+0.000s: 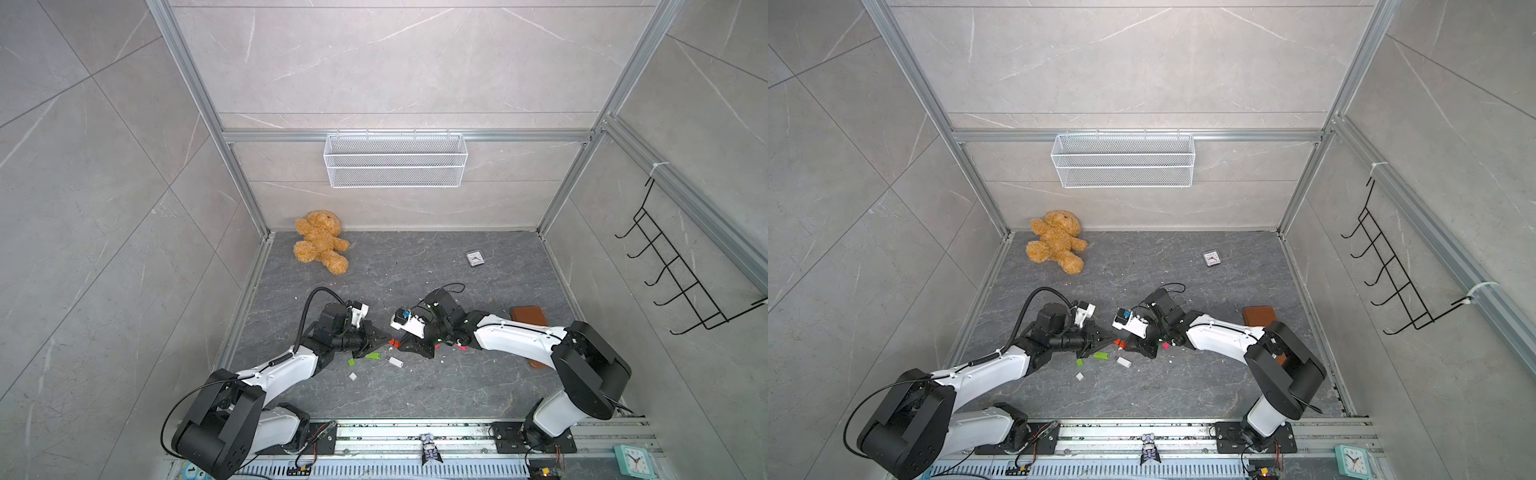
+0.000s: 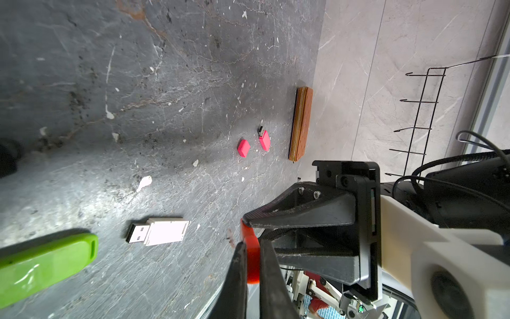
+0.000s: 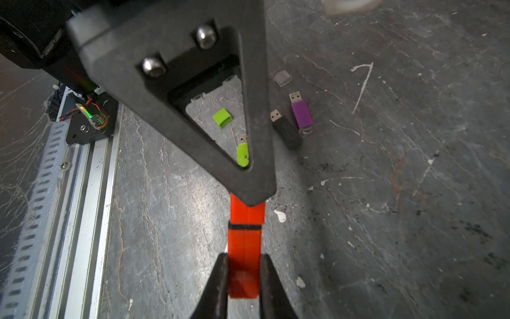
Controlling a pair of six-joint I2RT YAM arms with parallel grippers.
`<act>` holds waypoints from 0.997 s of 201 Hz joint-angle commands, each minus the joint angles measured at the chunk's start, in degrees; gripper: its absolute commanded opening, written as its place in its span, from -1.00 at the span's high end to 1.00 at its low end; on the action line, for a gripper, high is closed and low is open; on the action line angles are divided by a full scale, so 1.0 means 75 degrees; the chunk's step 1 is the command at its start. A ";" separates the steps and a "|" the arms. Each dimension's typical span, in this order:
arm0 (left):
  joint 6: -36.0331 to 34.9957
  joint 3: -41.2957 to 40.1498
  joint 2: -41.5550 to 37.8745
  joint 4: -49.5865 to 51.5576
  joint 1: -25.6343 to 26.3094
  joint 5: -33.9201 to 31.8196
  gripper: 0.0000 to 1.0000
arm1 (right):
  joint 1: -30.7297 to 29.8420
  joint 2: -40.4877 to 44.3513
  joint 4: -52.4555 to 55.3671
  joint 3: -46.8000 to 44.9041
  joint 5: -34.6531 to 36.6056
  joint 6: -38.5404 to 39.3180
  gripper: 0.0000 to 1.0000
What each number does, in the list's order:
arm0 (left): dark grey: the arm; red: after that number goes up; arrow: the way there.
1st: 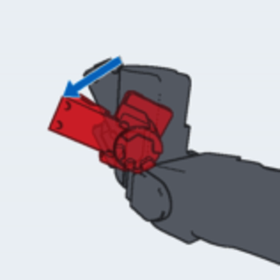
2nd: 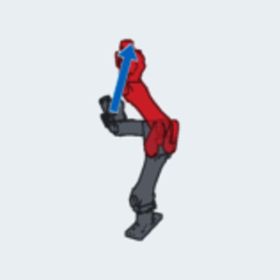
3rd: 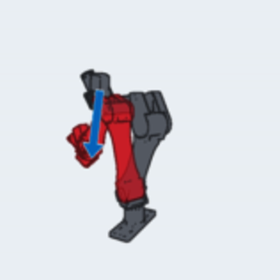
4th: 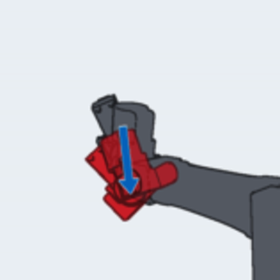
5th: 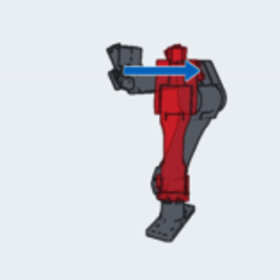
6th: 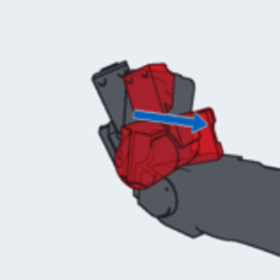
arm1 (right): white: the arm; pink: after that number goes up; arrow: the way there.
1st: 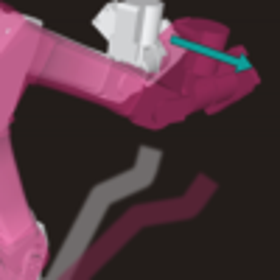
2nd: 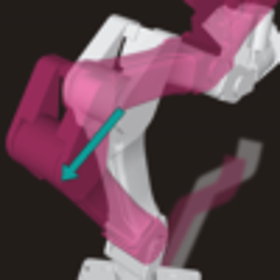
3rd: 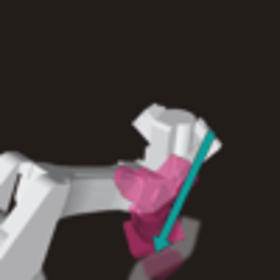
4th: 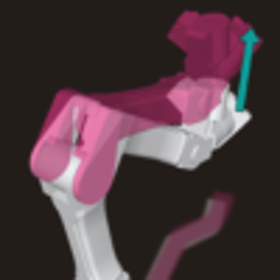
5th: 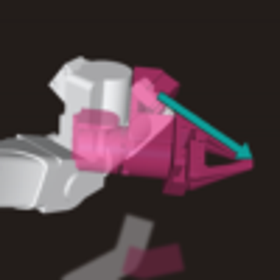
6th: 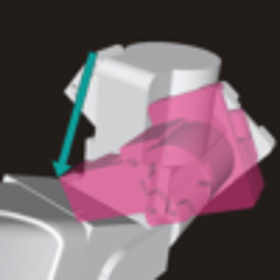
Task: Close the usb drive cover
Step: Close the cover of the USB drive.
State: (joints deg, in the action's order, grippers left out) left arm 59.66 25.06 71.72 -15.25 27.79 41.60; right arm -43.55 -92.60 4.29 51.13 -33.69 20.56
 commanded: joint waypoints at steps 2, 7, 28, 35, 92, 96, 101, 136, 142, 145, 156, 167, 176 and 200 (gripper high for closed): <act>-0.0021 0.0101 0.0163 0.0193 0.0420 0.0559 1.00 | -0.0085 0.0067 -0.1439 0.0723 -0.0559 0.0055 0.75; -0.0022 0.0089 0.0163 0.0186 0.0425 0.0547 1.00 | -0.0082 0.0074 -0.1462 0.0737 -0.0559 0.0040 0.75; -0.0021 0.0092 0.0175 0.0181 0.0431 0.0546 1.00 | -0.0032 -0.0017 -0.1526 0.0869 -0.0582 -0.0142 0.75; -0.0021 0.0092 0.0175 0.0181 0.0443 0.0546 1.00 | -0.0016 -0.0041 -0.1605 0.0870 -0.0576 -0.0219 0.76; -0.0108 0.0053 0.0106 0.0263 0.0465 0.0339 1.00 | 0.0081 -0.0294 -0.1281 0.1107 -0.0970 -0.0612 0.75; -0.0113 0.0053 0.0105 0.0263 0.0466 0.0331 1.00 | 0.0077 -0.0313 -0.1260 0.1126 -0.0980 -0.0665 0.75; -0.0126 0.0068 0.0105 0.0263 0.0477 0.0330 1.00 | 0.0095 -0.0340 -0.1263 0.1138 -0.0980 -0.0745 0.75; -0.0217 0.0092 0.0105 0.0374 0.0499 0.0292 1.00 | 0.0100 -0.0371 -0.1118 0.1130 -0.0886 -0.0607 0.75; -0.0240 0.0092 0.0085 0.0396 0.0502 0.0289 1.00 | 0.0110 -0.0358 -0.1028 0.1135 -0.0816 -0.0490 0.75; -0.0250 0.0095 0.0076 0.0412 0.0502 0.0289 1.00 | 0.0107 -0.0347 -0.0966 0.1130 -0.0790 -0.0403 0.75; -0.0329 0.0131 0.0026 0.0522 0.0501 0.0289 1.00 | 0.0099 -0.0303 -0.0757 0.1142 -0.0685 -0.0154 0.75; -0.0416 0.0174 -0.0031 0.0643 0.0502 0.0271 1.00 | 0.0110 -0.0272 -0.0538 0.1170 -0.0689 0.0095 0.75; -0.0452 0.0199 -0.0069 0.0673 0.0500 0.0265 1.00 | 0.0112 -0.0275 -0.0346 0.1211 -0.0775 0.0254 0.74; -0.0486 0.0267 -0.0106 0.0674 0.0501 0.0288 1.00 | 0.0114 -0.0345 -0.0143 0.1237 -0.1035 0.0401 0.73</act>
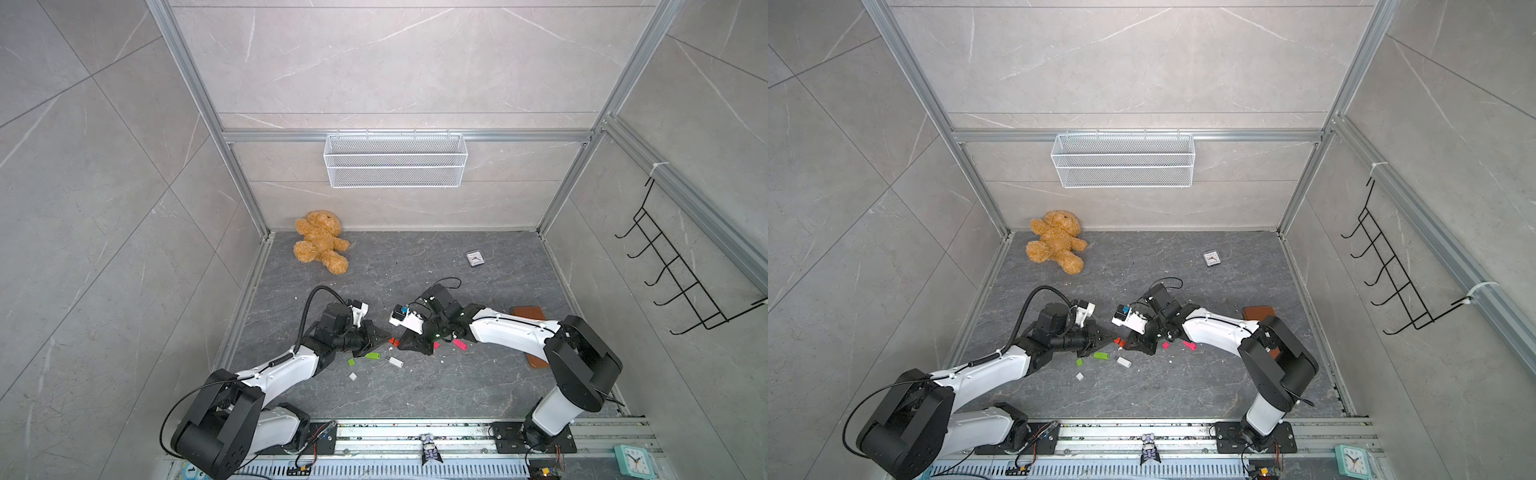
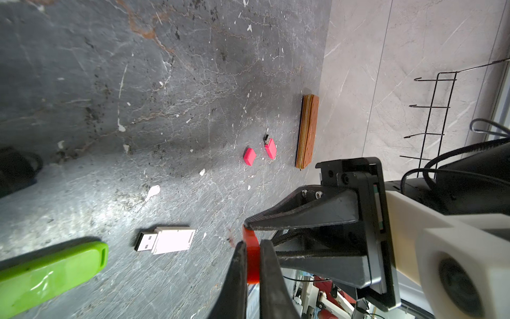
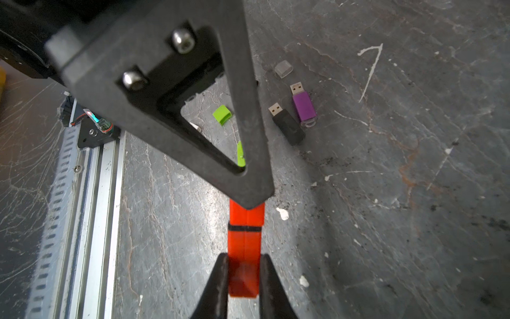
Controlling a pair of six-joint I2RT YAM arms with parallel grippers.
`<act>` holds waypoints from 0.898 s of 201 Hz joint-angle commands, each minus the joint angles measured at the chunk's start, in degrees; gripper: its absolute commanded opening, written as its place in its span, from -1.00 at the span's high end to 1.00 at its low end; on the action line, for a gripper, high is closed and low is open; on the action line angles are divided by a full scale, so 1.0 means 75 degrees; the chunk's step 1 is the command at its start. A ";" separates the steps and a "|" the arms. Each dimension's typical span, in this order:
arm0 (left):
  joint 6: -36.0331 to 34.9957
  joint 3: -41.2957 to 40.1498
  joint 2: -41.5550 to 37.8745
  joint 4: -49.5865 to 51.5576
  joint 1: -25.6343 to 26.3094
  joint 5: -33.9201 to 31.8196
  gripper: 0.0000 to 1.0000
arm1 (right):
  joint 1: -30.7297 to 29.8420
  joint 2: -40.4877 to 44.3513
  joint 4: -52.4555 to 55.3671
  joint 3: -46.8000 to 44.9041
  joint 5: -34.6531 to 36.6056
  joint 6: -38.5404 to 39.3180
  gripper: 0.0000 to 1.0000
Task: Close the usb drive cover
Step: Close the cover of the USB drive.
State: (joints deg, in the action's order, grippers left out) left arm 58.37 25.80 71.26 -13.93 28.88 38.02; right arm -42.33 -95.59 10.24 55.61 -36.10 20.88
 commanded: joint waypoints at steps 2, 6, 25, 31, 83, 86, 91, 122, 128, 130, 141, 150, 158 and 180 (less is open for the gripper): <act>-0.0326 0.0175 -0.0045 0.0504 0.0350 0.0772 1.00 | -0.0051 0.0042 -0.0927 0.0637 -0.0723 0.0371 0.73; -0.0328 0.0180 -0.0040 0.0499 0.0355 0.0767 1.00 | -0.0059 0.0023 -0.0897 0.0635 -0.0730 0.0389 0.73; -0.0361 0.0207 -0.0068 0.0542 0.0356 0.0755 1.00 | -0.0050 -0.0017 -0.0778 0.0638 -0.0683 0.0522 0.73; -0.0386 0.0230 -0.0068 0.0585 0.0355 0.0758 1.00 | -0.0051 -0.0022 -0.0709 0.0640 -0.0670 0.0588 0.73; -0.0907 0.0572 -0.0174 0.1482 0.0356 0.0545 1.00 | -0.0050 -0.0043 -0.0054 0.0668 -0.0509 0.1088 0.73; -0.0963 0.0606 -0.0190 0.1568 0.0356 0.0521 1.00 | -0.0046 -0.0040 -0.0008 0.0666 -0.0491 0.1124 0.73; -0.1034 0.0646 -0.0196 0.1685 0.0355 0.0479 1.00 | -0.0050 -0.0040 0.0075 0.0668 -0.0473 0.1194 0.73; -0.1178 0.0754 -0.0120 0.1873 0.0356 0.0438 0.82 | -0.0052 -0.0105 0.0345 0.0693 -0.0484 0.1317 0.73; -0.1209 0.0784 -0.0115 0.1907 0.0356 0.0427 0.77 | -0.0052 -0.0103 0.0358 0.0682 -0.0484 0.1329 0.74; -0.1217 0.0789 -0.0115 0.1929 0.0356 0.0418 0.76 | -0.0052 -0.0105 0.0372 0.0682 -0.0484 0.1337 0.73; -0.1292 0.0841 -0.0123 0.2054 0.0356 0.0385 0.69 | -0.0053 -0.0119 0.0441 0.0679 -0.0472 0.1402 0.73; -0.1376 0.0900 -0.0143 0.2193 0.0356 0.0347 0.66 | -0.0052 -0.0125 0.0525 0.0678 -0.0421 0.1488 0.73; -0.1484 0.0965 -0.0166 0.2359 0.0356 0.0308 0.62 | -0.0046 -0.0126 0.0624 0.0691 -0.0382 0.1563 0.73; -0.1619 0.1057 -0.0184 0.2623 0.0356 0.0232 0.54 | -0.0052 -0.0133 0.0790 0.0676 -0.0262 0.1700 0.73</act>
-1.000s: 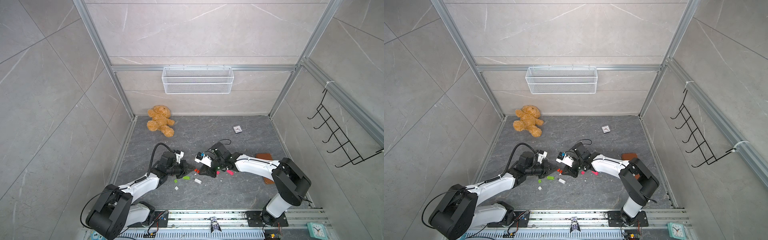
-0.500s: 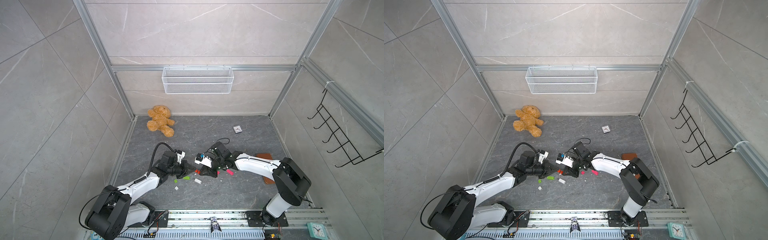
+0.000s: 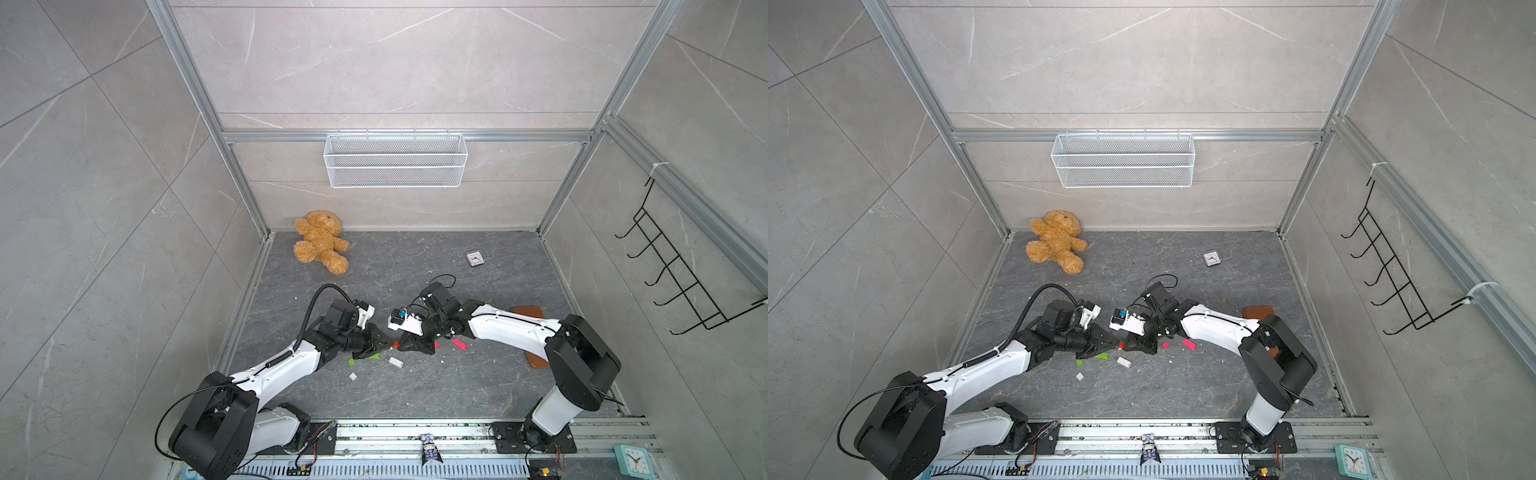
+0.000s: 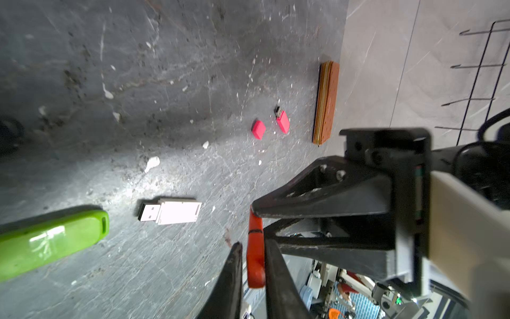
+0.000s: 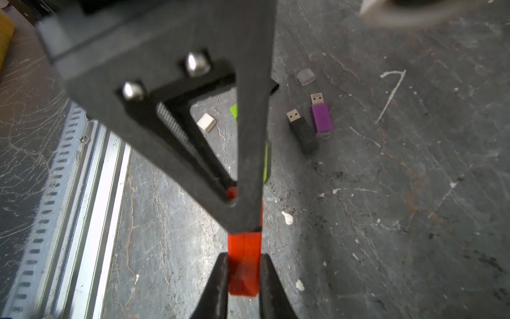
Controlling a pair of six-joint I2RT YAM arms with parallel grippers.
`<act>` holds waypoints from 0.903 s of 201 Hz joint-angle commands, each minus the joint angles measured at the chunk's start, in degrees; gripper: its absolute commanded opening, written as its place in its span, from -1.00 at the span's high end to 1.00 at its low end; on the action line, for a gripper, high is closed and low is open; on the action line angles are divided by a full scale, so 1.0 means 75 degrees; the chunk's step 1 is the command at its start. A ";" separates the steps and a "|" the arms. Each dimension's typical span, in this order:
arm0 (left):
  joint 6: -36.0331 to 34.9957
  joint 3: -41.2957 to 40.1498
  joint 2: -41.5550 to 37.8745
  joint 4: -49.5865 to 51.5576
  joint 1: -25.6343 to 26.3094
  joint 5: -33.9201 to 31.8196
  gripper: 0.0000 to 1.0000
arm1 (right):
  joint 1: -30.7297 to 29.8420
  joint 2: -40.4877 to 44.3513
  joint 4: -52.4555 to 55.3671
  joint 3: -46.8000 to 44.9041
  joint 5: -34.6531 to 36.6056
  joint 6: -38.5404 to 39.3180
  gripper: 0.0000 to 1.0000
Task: Close the usb drive cover
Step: Close the cover of the USB drive.
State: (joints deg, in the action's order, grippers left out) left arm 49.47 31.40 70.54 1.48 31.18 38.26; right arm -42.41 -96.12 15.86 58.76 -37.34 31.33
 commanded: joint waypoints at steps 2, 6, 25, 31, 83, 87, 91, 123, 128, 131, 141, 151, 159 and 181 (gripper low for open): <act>-0.0447 0.0322 -0.0089 0.0589 0.0050 0.0188 0.53 | -0.0040 -0.0063 0.0051 0.0249 -0.0095 0.0319 0.73; -0.0466 0.0331 -0.0089 0.0625 0.0044 0.0167 0.49 | -0.0034 -0.0061 0.0064 0.0244 -0.0084 0.0342 0.73; -0.0539 0.0375 -0.0109 0.0786 0.0047 0.0049 0.38 | -0.0040 -0.0085 0.0193 0.0238 -0.0020 0.0444 0.73; -0.0559 0.0410 -0.0132 0.0822 0.0044 0.0003 0.34 | -0.0039 -0.0081 0.0233 0.0237 0.0003 0.0470 0.73; -0.0833 0.0711 -0.0258 0.1252 -0.0002 -0.0119 0.08 | -0.0052 -0.0086 0.0572 0.0195 0.0143 0.0763 0.73; -0.0855 0.0725 -0.0287 0.1292 -0.0014 -0.0140 0.08 | -0.0052 -0.0076 0.0618 0.0193 0.0156 0.0803 0.73; -0.0880 0.0740 -0.0316 0.1337 -0.0036 -0.0153 0.08 | -0.0050 -0.0069 0.0654 0.0198 0.0171 0.0834 0.73; -0.0959 0.0805 -0.0324 0.1449 -0.0178 0.0016 0.19 | -0.0050 0.0006 0.0744 0.0132 0.0198 0.0930 0.73; -0.0968 0.0801 -0.0298 0.1441 -0.0184 0.0039 0.23 | -0.0051 0.0015 0.0745 0.0119 0.0208 0.0932 0.73; -0.0972 0.0801 -0.0288 0.1424 -0.0199 0.0059 0.27 | -0.0052 0.0018 0.0754 0.0113 0.0209 0.0926 0.73; -0.0942 0.0783 -0.0233 0.1372 -0.0196 0.0133 0.37 | -0.0051 0.0009 0.0757 0.0121 0.0209 0.0926 0.73; -0.0893 0.0754 -0.0188 0.1268 -0.0197 0.0209 0.46 | -0.0046 0.0015 0.0754 0.0123 0.0209 0.0920 0.73; -0.0847 0.0731 -0.0159 0.1172 -0.0196 0.0270 0.50 | -0.0050 0.0005 0.0748 0.0129 0.0192 0.0909 0.73; -0.0755 0.0657 -0.0105 0.0998 -0.0199 0.0424 0.54 | -0.0051 -0.0037 0.0750 0.0179 0.0186 0.0875 0.73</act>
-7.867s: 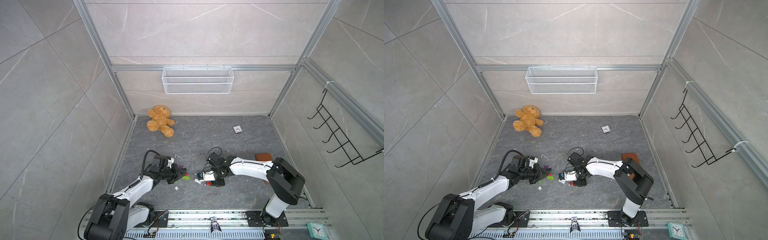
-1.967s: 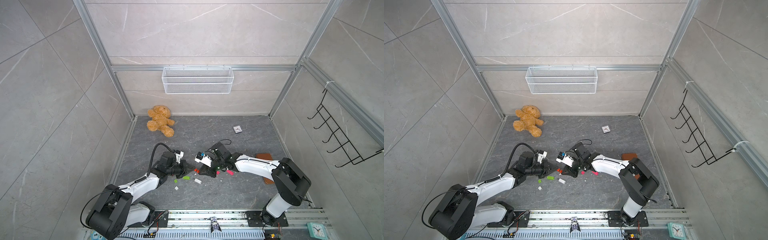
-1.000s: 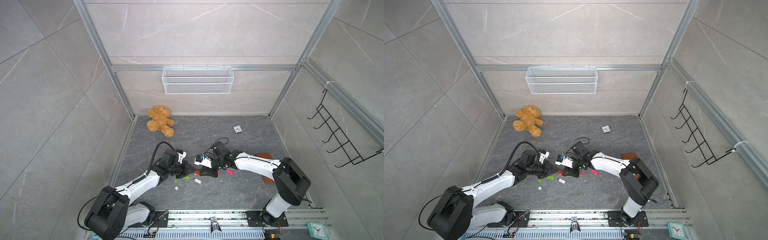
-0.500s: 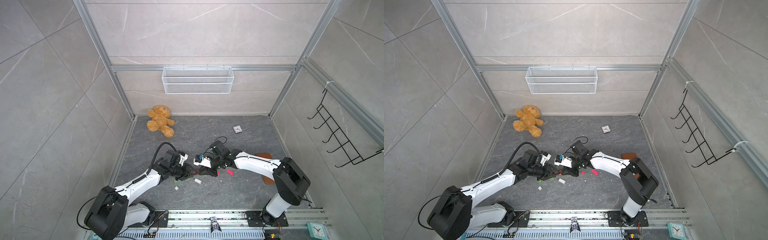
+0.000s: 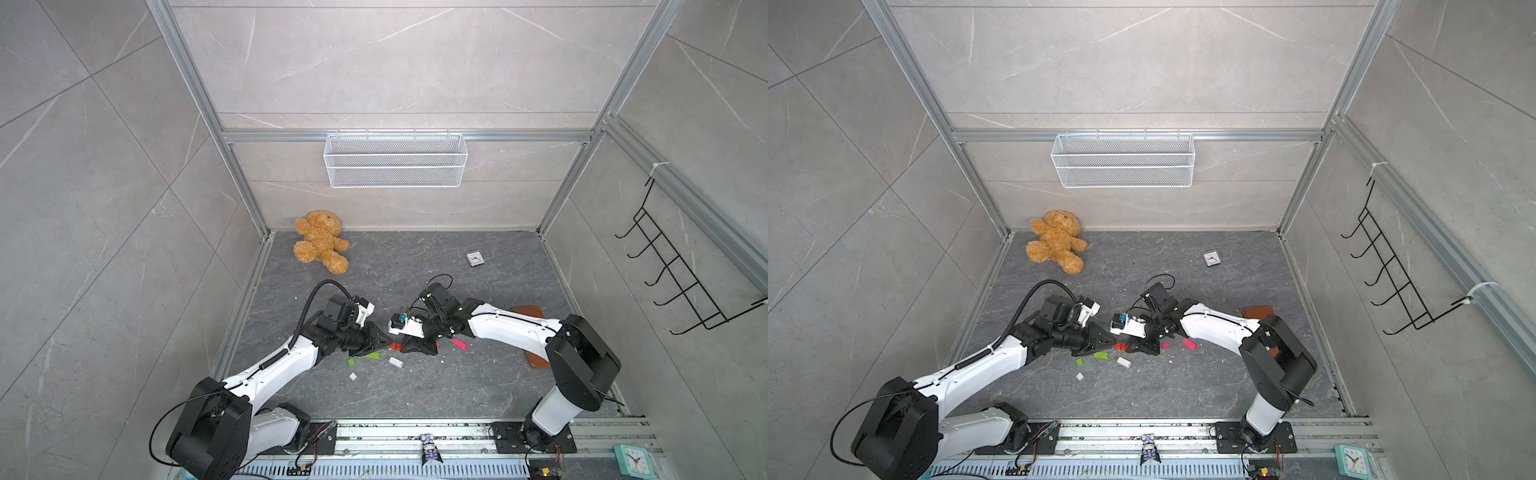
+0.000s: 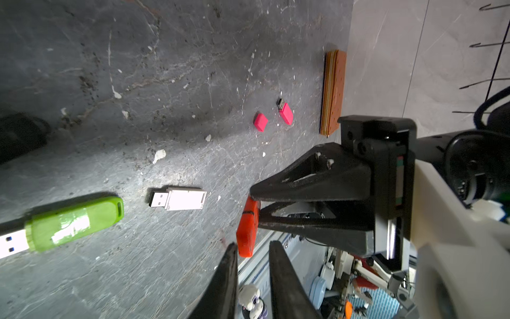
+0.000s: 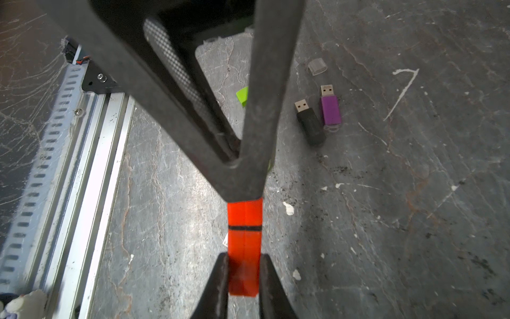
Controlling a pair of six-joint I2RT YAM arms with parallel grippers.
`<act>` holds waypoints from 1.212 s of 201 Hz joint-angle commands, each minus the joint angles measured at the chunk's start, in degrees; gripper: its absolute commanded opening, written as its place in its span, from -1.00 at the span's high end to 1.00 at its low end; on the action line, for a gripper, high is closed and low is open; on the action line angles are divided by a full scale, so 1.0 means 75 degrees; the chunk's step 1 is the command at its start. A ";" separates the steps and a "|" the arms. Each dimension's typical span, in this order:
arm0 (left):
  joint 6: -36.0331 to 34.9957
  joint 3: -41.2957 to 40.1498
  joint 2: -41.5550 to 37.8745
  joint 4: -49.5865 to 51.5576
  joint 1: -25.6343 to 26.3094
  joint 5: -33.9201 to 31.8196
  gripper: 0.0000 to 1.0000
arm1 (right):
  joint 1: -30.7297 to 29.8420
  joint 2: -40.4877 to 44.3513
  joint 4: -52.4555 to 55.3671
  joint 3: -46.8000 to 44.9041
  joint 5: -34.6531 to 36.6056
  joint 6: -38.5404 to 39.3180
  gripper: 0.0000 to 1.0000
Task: Close the usb drive cover
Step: Close the cover of the USB drive.
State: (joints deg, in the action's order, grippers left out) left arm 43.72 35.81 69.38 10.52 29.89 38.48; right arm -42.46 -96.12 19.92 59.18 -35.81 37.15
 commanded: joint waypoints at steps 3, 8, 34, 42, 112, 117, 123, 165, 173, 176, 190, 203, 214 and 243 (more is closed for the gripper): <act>0.0008 0.0056 0.0054 -0.0221 -0.0026 0.0406 0.54 | -0.0036 -0.0037 0.0204 0.0125 -0.0019 0.0089 0.73; 0.0023 0.0054 0.0066 -0.0234 -0.0024 0.0418 0.54 | -0.0050 -0.0051 0.0203 0.0140 -0.0029 0.0086 0.73; 0.0115 -0.0030 0.0135 -0.0409 -0.0020 0.0476 0.55 | -0.0057 -0.0072 0.0162 0.0179 -0.0088 0.0031 0.73; 0.0127 -0.0052 0.0163 -0.0439 -0.0013 0.0494 0.57 | -0.0049 -0.0071 0.0156 0.0175 -0.0102 0.0028 0.73; 0.0114 -0.0046 0.0370 -0.0494 -0.0013 0.0530 0.75 | -0.0075 -0.0081 0.0086 0.0228 -0.0158 -0.0072 0.72; 0.0118 -0.0061 0.0370 -0.0501 -0.0012 0.0535 0.74 | -0.0077 -0.0079 0.0075 0.0228 -0.0159 -0.0083 0.73; 0.0116 -0.0061 0.0380 -0.0498 -0.0010 0.0530 0.73 | -0.0076 -0.0093 0.0074 0.0245 -0.0170 -0.0089 0.72; 0.0113 -0.0104 0.0384 -0.0459 -0.0001 0.0462 0.57 | -0.0075 -0.0125 0.0027 0.0261 -0.0195 -0.0148 0.72; 0.0082 -0.0098 0.0361 -0.0392 0.0001 0.0417 0.56 | -0.0080 -0.0132 0.0049 0.0261 -0.0165 -0.0136 0.72; 0.0073 -0.0086 0.0350 -0.0377 -0.0001 0.0381 0.56 | -0.0077 -0.0129 0.0050 0.0255 -0.0151 -0.0133 0.72; 0.0041 -0.0068 0.0267 -0.0272 -0.0001 0.0264 0.56 | -0.0079 -0.0130 0.0081 0.0248 -0.0102 -0.0125 0.72; -0.0012 -0.0046 0.0164 -0.0132 -0.0001 0.0118 0.55 | -0.0081 -0.0119 0.0086 0.0213 -0.0060 -0.0125 0.72; -0.0051 -0.0029 0.0093 0.0004 -0.0009 0.0014 0.53 | -0.0081 -0.0112 0.0097 0.0218 -0.0025 -0.0125 0.72; -0.0067 -0.0022 0.0005 0.0167 -0.0005 -0.0151 0.52 | -0.0087 -0.0097 0.0075 0.0188 -0.0013 -0.0141 0.73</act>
State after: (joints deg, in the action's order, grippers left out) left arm 44.56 35.22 70.98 9.76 29.87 38.76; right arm -42.63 -96.33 20.34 59.27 -35.79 36.88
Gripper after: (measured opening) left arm 0.238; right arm 0.188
